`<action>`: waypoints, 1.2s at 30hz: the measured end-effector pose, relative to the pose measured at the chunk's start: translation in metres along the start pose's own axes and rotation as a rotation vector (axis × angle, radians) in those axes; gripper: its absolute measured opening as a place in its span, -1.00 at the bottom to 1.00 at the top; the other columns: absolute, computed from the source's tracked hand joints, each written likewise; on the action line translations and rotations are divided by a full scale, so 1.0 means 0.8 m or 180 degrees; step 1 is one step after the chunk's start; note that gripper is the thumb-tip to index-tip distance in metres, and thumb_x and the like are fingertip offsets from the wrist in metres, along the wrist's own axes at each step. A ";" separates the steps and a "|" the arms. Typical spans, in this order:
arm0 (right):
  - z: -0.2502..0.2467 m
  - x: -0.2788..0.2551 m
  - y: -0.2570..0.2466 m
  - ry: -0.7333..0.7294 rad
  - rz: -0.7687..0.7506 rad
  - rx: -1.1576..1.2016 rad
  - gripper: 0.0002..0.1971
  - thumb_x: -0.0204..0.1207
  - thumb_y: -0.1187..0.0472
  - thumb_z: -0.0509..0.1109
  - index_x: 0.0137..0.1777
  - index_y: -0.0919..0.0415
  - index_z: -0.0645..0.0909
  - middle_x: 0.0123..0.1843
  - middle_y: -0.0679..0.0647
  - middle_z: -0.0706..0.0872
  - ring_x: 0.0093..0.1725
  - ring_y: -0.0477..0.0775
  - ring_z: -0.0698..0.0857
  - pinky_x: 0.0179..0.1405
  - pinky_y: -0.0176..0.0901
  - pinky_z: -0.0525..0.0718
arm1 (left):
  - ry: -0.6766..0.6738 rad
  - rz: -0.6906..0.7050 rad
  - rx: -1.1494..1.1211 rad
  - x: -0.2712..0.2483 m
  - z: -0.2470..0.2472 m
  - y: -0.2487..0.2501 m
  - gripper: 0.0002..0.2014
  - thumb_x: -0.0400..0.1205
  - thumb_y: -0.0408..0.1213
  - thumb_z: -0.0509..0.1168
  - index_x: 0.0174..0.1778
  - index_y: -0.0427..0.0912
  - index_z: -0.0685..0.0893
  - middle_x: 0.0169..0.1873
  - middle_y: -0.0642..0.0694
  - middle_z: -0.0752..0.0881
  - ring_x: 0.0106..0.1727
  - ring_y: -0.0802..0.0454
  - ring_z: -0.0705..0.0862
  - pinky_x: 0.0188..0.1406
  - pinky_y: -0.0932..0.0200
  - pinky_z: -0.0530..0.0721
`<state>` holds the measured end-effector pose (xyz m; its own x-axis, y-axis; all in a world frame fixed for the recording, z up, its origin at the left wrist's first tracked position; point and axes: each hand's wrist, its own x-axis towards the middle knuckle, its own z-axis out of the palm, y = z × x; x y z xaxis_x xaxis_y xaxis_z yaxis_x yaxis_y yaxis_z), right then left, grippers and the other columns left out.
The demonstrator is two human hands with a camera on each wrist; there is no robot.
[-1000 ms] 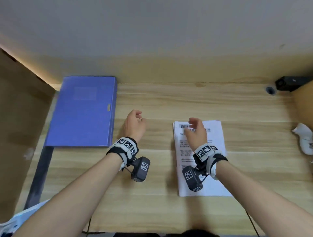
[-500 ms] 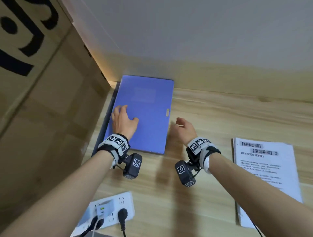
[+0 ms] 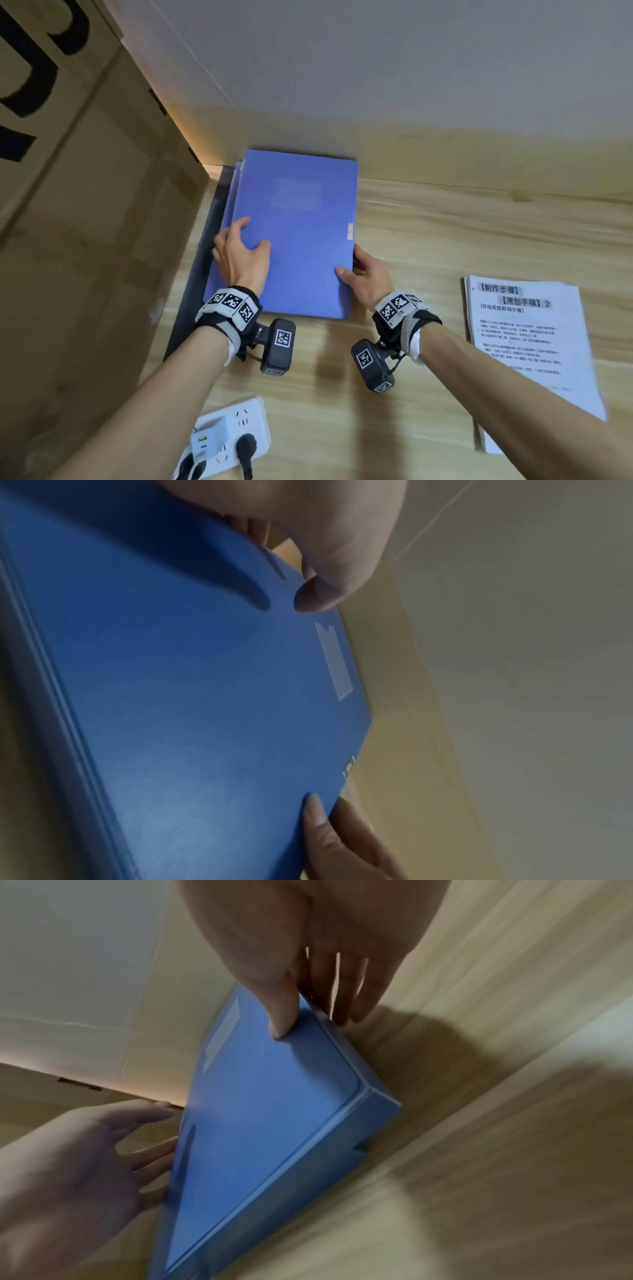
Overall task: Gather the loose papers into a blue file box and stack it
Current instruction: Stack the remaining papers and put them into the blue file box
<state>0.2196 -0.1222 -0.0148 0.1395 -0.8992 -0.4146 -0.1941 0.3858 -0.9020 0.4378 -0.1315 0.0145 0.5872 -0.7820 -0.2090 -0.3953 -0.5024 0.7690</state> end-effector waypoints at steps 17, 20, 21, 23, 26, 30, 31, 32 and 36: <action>-0.183 -0.133 0.077 0.0647 0.0405 -0.0714 -0.56 0.41 0.41 0.46 0.31 0.19 0.66 0.09 0.18 0.78 0.04 0.18 0.77 0.14 0.02 0.71 | -0.0941 0.0336 0.0503 -0.207 0.118 0.032 -0.41 0.53 -0.30 0.34 0.54 -0.09 0.48 0.62 -0.22 0.20 0.63 -0.19 0.15 0.58 -0.10 0.29; -0.195 -0.139 0.085 0.0753 0.0484 -0.1059 -0.67 0.35 0.30 0.50 0.15 0.22 0.71 -0.12 0.18 0.69 -0.16 0.18 0.69 -0.09 -0.12 0.61 | -0.1174 0.0446 0.0872 -0.227 0.129 0.018 -0.35 0.56 -0.28 0.33 0.61 -0.14 0.35 0.67 -0.26 0.09 0.67 -0.23 0.05 0.61 -0.13 0.21; -0.197 -0.139 0.090 0.0748 0.0512 -0.1143 -0.67 0.31 0.25 0.49 0.11 0.23 0.71 -0.18 0.18 0.65 -0.22 0.18 0.65 -0.15 -0.14 0.57 | -0.1237 0.0451 0.0973 -0.230 0.130 0.013 -0.34 0.57 -0.27 0.33 0.63 -0.15 0.32 0.67 -0.28 0.07 0.68 -0.24 0.03 0.61 -0.12 0.18; -0.199 -0.139 0.092 0.0673 0.0595 -0.1237 -0.71 0.34 0.25 0.52 0.07 0.26 0.71 -0.24 0.13 0.57 -0.28 0.12 0.59 -0.20 -0.19 0.51 | -0.1320 0.0452 0.1207 -0.232 0.130 0.007 -0.31 0.58 -0.24 0.33 0.65 -0.16 0.27 0.69 -0.28 0.03 0.69 -0.26 0.00 0.63 -0.12 0.12; -0.200 -0.137 0.093 0.0605 0.0602 -0.1421 -0.78 0.42 0.27 0.54 0.06 0.23 0.68 -0.18 0.05 0.49 -0.32 -0.10 0.52 -0.27 -0.34 0.44 | -0.1402 0.0505 0.1599 -0.230 0.127 0.004 -0.29 0.60 -0.22 0.30 0.68 -0.17 0.20 0.70 -0.30 -0.03 0.70 -0.28 -0.03 0.64 -0.12 0.09; -0.197 -0.135 0.094 0.0586 0.0665 -0.1629 -0.68 0.43 0.18 0.55 0.16 0.24 0.69 0.06 0.19 0.54 -0.10 0.12 0.65 0.07 -0.09 0.63 | -0.1775 0.0532 0.2232 -0.228 0.122 0.015 -0.27 0.64 -0.11 0.19 0.71 -0.20 0.07 0.71 -0.34 -0.21 0.73 -0.30 -0.17 0.66 -0.16 0.05; -0.198 -0.134 0.095 0.0595 0.0671 -0.1619 -0.66 0.42 0.18 0.56 0.18 0.23 0.70 0.09 0.21 0.56 -0.05 0.18 0.68 0.13 -0.03 0.66 | -0.1842 0.0676 0.2487 -0.228 0.123 0.020 -0.27 0.65 -0.08 0.16 0.70 -0.24 0.08 0.71 -0.33 -0.22 0.73 -0.28 -0.22 0.67 -0.17 0.03; -0.198 -0.134 0.095 0.0603 0.0684 -0.1591 -0.66 0.42 0.19 0.56 0.19 0.22 0.70 0.09 0.20 0.58 -0.05 0.17 0.69 0.13 -0.05 0.67 | -0.1885 0.0897 0.2715 -0.229 0.126 0.025 -0.28 0.65 -0.06 0.14 0.69 -0.28 0.11 0.72 -0.31 -0.21 0.74 -0.24 -0.24 0.68 -0.17 0.03; -0.201 -0.136 0.090 0.0546 0.0579 -0.1244 -0.68 0.46 0.45 0.39 0.20 0.24 0.71 -0.16 -0.11 0.69 -0.21 -0.13 0.68 -0.03 -0.22 0.61 | -0.2289 0.1392 0.2916 -0.247 0.149 0.056 -0.38 0.65 -0.08 0.13 0.63 -0.24 0.26 0.73 -0.25 0.02 0.73 -0.20 0.04 0.60 -0.16 0.27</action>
<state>0.0342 -0.0297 -0.0152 -0.0871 -0.8580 -0.5063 -0.5565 0.4634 -0.6896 0.2198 -0.0434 0.0185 -0.1235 -0.8278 -0.5473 -0.9770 0.0047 0.2133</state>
